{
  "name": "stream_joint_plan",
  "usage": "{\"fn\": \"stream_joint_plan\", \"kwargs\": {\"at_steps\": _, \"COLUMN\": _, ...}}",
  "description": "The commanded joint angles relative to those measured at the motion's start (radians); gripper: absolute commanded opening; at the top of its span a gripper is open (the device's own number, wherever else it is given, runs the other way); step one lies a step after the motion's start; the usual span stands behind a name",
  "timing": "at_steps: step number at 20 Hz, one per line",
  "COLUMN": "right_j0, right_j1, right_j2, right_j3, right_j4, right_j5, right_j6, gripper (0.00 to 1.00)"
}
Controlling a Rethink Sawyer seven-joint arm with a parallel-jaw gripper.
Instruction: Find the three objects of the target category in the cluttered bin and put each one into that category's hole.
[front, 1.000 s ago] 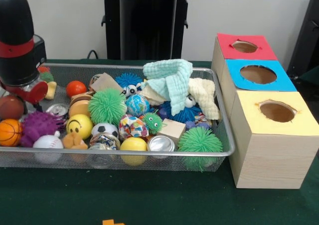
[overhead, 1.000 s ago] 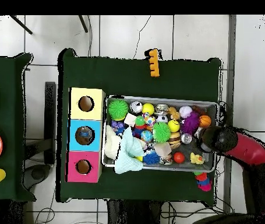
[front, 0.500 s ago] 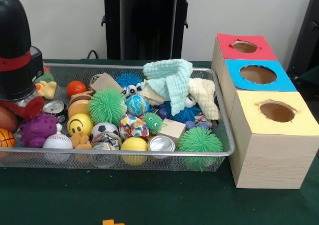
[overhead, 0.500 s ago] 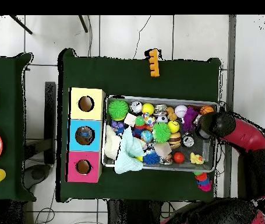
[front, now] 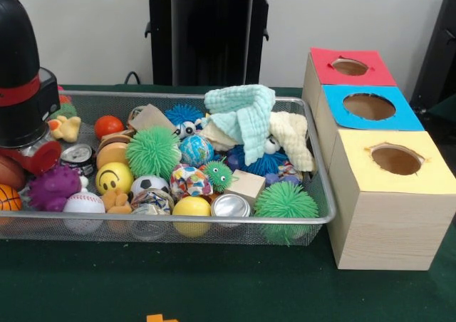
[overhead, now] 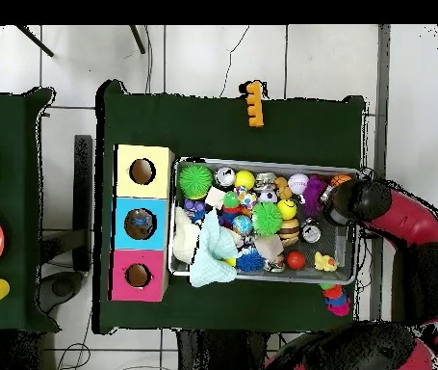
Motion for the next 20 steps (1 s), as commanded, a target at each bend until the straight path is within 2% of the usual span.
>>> {"fn": "stream_joint_plan", "kwargs": {"at_steps": 1, "right_j0": -0.002, "right_j1": 0.117, "right_j2": 0.014, "right_j3": -0.053, "right_j4": 0.005, "right_j5": -0.033, "right_j6": 0.084, "gripper": 0.0}}
{"fn": "stream_joint_plan", "kwargs": {"at_steps": 5, "right_j0": 0.005, "right_j1": 0.101, "right_j2": 0.001, "right_j3": -0.042, "right_j4": -0.002, "right_j5": -0.023, "right_j6": 0.085, "gripper": 0.0}}
{"fn": "stream_joint_plan", "kwargs": {"at_steps": 10, "right_j0": -0.002, "right_j1": 0.042, "right_j2": -0.01, "right_j3": 0.036, "right_j4": -0.008, "right_j5": -0.028, "right_j6": 0.077, "gripper": 0.0}}
{"fn": "stream_joint_plan", "kwargs": {"at_steps": 14, "right_j0": -0.03, "right_j1": 0.028, "right_j2": 0.004, "right_j3": 0.055, "right_j4": -0.016, "right_j5": -0.018, "right_j6": 0.021, "gripper": 0.0}}
{"fn": "stream_joint_plan", "kwargs": {"at_steps": 20, "right_j0": -0.054, "right_j1": -0.003, "right_j2": 0.0, "right_j3": 0.133, "right_j4": -0.042, "right_j5": -0.081, "right_j6": 0.007, "gripper": 0.0}}
